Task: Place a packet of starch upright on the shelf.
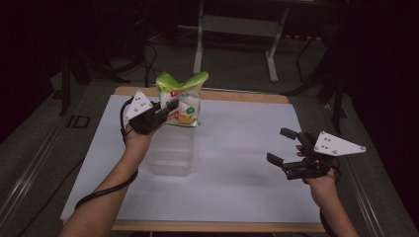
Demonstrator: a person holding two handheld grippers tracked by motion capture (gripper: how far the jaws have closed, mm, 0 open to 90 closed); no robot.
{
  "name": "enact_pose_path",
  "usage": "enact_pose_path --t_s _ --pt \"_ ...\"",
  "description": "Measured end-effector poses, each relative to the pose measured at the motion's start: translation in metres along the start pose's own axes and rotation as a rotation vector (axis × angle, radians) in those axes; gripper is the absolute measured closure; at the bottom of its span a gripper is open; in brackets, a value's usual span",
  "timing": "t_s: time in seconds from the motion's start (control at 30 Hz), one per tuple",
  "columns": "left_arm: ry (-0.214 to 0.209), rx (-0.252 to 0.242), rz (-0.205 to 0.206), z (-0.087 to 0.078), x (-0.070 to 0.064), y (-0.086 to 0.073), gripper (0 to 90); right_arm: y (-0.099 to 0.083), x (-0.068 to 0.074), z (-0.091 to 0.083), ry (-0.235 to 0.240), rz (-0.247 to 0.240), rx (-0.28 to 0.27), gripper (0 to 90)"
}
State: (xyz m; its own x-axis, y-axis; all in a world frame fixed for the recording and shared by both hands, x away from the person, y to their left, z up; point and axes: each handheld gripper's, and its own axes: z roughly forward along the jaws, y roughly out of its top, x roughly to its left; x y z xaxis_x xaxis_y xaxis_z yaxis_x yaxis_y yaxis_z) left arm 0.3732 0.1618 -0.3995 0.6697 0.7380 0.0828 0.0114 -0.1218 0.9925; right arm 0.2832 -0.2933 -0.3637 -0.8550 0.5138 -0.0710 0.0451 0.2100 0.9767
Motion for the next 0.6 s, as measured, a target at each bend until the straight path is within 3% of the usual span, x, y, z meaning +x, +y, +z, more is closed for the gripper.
enact_pose_path --t_s 0.27,0.6 --pt "0.029 0.015 -0.013 0.016 0.020 -0.010 81.6 -0.007 -0.004 0.002 -0.010 0.017 0.010 10.8" --pt "0.033 0.046 -0.047 0.036 0.039 -0.031 81.6 -0.016 -0.006 0.008 0.009 0.028 0.031 10.8"
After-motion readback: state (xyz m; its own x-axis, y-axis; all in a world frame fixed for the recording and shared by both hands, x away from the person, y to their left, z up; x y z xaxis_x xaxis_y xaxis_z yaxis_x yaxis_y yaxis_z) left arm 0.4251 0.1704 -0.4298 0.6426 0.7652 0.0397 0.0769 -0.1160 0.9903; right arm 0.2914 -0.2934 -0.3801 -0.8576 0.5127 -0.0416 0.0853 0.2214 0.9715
